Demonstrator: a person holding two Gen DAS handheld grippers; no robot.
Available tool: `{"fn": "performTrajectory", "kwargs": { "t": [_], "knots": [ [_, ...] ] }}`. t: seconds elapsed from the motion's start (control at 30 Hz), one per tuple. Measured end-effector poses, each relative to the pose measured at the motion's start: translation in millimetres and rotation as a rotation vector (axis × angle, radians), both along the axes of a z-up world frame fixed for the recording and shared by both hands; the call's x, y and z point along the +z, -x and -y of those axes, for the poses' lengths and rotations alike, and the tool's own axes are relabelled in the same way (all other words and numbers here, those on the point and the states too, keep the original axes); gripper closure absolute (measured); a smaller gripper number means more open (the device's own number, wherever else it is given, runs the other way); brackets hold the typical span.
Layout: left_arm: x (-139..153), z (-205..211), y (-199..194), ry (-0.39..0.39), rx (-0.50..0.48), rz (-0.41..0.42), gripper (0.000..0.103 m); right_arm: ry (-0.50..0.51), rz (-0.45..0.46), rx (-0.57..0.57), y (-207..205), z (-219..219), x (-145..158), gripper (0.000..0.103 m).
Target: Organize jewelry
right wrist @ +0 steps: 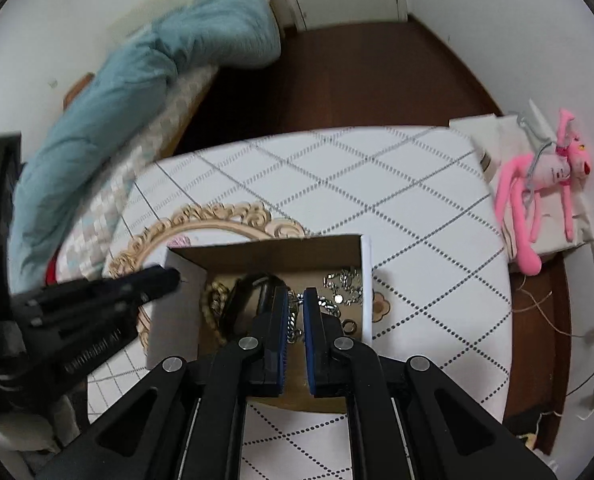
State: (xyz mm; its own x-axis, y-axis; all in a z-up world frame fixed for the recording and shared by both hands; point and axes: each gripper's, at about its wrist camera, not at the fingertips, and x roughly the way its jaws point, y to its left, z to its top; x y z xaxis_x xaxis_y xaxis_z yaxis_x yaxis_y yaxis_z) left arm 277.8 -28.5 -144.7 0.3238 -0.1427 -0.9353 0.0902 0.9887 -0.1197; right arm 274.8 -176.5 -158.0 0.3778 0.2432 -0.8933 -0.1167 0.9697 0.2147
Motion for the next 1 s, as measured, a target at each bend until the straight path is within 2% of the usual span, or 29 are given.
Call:
{"fn": "performTrajectory", "kwargs": {
  "t": [0.03,0.1,0.17,0.2,0.23,0.4,0.43,0.47,0.5,0.53,0.57,0.63,0.73,0.87,1.0],
  "knots": [
    [0,-1,0,-0.003,0.003,-0.001,0.089,0.004,-0.011,0.004,-1,-1,-3,0.094],
    [0,-3,0,-0.012,0.015,-0.006,0.078,0.016,-0.027,0.004,-2,-3,-7,0.092],
    [0,-5,0,-0.037,0.028,0.000,0.043,0.024,-0.020,-0.004,-1,-1,-7,0.082],
    [1,-6,1,-0.047,0.031,0.011,0.036,0.030,-0.014,-0.010,0,-1,-6,0.079],
    [3,-8,3,-0.058,0.041,0.022,0.032,0.027,-0.009,-0.013,2,0,-4,0.073],
    [6,-17,10,-0.057,0.064,0.041,0.030,0.071,0.026,-0.033,10,4,6,0.066],
    [7,-18,14,-0.061,0.069,0.050,0.023,0.090,0.030,-0.038,13,5,8,0.058],
    [7,-18,16,-0.064,0.073,0.059,0.012,0.106,0.036,-0.042,15,6,9,0.048],
    [8,-19,20,-0.067,0.076,0.070,0.007,0.136,0.046,-0.048,20,6,10,0.042],
    [8,-19,22,-0.070,0.077,0.076,0.001,0.162,0.051,-0.052,22,7,11,0.029],
    [8,-19,26,-0.074,0.079,0.083,0.001,0.179,0.057,-0.053,25,7,11,0.018],
    [4,-20,33,-0.086,0.083,0.086,0.001,0.199,0.062,-0.060,33,11,9,0.009],
    [-1,-20,42,-0.118,0.084,0.093,0.001,0.230,0.058,-0.074,42,16,4,0.002],
    [-8,-22,52,-0.129,0.094,0.083,0.000,0.262,0.054,-0.088,52,21,-3,0.000],
    [-3,-21,67,-0.121,0.094,0.101,0.000,0.280,0.064,-0.097,61,21,-2,0.000]
  ]
}}
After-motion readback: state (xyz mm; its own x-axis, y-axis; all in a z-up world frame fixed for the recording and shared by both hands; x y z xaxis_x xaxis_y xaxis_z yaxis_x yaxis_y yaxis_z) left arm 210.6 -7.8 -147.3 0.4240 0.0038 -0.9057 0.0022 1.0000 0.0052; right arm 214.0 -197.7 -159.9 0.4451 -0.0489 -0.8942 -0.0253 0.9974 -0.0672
